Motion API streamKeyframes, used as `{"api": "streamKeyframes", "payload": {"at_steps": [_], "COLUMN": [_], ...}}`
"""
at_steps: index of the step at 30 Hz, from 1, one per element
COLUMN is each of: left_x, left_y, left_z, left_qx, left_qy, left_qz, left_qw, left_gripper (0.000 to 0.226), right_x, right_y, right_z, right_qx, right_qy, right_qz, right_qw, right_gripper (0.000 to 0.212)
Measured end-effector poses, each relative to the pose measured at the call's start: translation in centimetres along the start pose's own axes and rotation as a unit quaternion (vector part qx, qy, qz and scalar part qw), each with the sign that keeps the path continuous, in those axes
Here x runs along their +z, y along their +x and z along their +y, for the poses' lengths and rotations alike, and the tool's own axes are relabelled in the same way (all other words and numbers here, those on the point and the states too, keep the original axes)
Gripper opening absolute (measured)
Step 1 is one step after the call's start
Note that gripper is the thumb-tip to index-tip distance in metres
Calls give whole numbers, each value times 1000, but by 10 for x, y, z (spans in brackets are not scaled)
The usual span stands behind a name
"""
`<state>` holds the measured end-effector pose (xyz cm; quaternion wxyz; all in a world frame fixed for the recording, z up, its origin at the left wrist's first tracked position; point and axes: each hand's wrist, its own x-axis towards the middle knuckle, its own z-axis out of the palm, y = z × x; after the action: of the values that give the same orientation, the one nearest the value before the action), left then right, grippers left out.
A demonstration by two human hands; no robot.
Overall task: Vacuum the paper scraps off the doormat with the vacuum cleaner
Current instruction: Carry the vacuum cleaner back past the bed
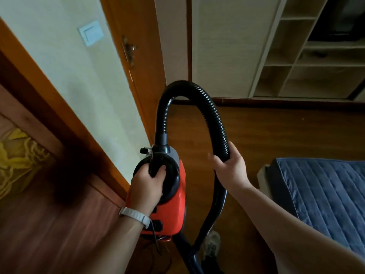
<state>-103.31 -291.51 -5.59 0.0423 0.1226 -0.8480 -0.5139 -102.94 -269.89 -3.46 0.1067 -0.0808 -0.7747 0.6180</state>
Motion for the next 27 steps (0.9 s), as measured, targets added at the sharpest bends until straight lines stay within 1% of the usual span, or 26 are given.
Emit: {"api": "streamKeyframes", "payload": {"at_steps": [6, 11, 15, 19, 24, 27], "left_x": [53, 97, 125, 167, 231, 266], "left_y": [98, 176, 239, 308, 404, 467], "left_z": [52, 94, 123, 140, 153, 165], "left_qx": [5, 48, 68, 103, 121, 124], "left_qy": [36, 65, 56, 60, 32, 23], "left_qz": [-5, -12, -25, -61, -127, -176], "left_qw": [999, 997, 996, 991, 984, 976], "left_gripper": [19, 18, 12, 11, 19, 28], "right_x": [-14, -41, -47, -55, -60, -64], "right_y": [117, 210, 268, 335, 431, 488], "right_z": [9, -3, -2, 10, 27, 32], "right_qx": [16, 5, 2, 9, 28, 45], "right_qy": [37, 35, 26, -10, -36, -47], "right_qz": [15, 23, 36, 74, 122, 155], "right_qw": [999, 999, 999, 997, 991, 986], "right_gripper": [16, 18, 17, 22, 22, 22]}}
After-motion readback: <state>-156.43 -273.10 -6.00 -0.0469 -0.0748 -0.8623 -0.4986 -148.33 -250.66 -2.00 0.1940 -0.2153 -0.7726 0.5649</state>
